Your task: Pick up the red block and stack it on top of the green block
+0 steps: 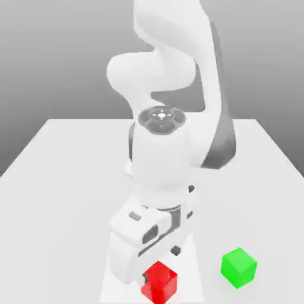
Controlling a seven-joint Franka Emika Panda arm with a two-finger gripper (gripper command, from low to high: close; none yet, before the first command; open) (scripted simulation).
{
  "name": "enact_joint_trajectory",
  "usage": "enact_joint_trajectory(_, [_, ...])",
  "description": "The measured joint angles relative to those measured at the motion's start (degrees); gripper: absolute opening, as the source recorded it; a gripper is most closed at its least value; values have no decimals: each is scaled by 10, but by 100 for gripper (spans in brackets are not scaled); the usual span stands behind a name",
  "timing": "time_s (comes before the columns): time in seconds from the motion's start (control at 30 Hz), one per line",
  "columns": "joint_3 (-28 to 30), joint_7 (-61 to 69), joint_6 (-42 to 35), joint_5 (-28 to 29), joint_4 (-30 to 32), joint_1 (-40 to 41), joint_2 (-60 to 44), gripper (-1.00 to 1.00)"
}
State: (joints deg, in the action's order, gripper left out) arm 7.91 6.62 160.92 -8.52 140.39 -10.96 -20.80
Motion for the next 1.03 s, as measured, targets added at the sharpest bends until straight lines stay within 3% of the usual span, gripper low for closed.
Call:
enact_joint_trajectory(0.03, [-5, 4, 10, -5, -2, 4, -13, -100])
enact_joint_trajectory(0.27, [-5, 3, 9, -4, -2, 4, -12, -100])
enact_joint_trajectory(0.43, [16, -20, -64, 34, 13, -13, 77, -100])
enact_joint_trajectory(0.73, [-88, 184, -111, 85, 38, -83, 151, -100])
enact_joint_trajectory(0.93, [-100, 223, -37, 97, 39, -100, 78, -100])
enact_joint_trajectory(0.97, [-99, 222, -25, 98, 39, -100, 66, 100])
enact_joint_trajectory(1.03, [-99, 222, -25, 98, 39, -100, 66, 100])
